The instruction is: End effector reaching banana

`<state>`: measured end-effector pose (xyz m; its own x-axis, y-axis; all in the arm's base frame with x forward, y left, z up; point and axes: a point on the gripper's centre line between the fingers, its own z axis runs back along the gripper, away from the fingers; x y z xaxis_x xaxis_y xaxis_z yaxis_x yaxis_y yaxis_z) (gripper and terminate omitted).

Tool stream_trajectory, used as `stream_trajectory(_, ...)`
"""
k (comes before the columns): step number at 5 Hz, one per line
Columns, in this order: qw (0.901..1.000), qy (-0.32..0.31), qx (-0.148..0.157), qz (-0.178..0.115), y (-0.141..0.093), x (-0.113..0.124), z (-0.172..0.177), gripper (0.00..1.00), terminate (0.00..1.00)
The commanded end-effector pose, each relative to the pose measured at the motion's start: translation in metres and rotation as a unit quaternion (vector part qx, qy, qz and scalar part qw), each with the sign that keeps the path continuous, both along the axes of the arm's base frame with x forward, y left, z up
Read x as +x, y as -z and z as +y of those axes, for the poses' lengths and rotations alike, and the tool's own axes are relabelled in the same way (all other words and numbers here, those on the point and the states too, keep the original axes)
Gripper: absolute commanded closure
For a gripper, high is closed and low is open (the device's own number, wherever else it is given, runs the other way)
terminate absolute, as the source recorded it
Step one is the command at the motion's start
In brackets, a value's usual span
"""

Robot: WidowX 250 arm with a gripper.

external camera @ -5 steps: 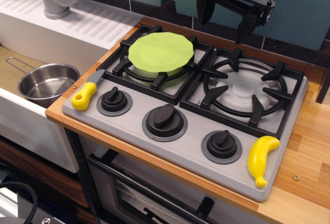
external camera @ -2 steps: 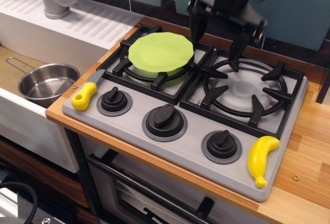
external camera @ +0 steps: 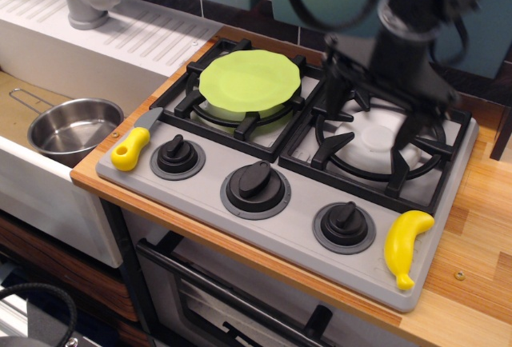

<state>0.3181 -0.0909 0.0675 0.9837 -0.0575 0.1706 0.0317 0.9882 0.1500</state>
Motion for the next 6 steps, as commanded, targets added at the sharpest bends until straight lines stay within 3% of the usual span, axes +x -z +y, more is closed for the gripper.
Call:
stream_trajectory(1,0.9988,-0.010,-0.006,-0.047,-0.014,-0.016,-0.026,0.00,0.00)
stream_trajectory(2,0.9983,-0.007,-0.012,-0.056,-0.001,-0.029,-0.033,0.00,0.00)
stream_trajectory(4,0.9977,-0.012,-0.019,-0.064,0.004,-0.050,-0.047,0.00,0.00)
stream_trajectory(6,0.9968,-0.008,-0.029,-0.075,0.014,-0.052,-0.055,0.00,0.00)
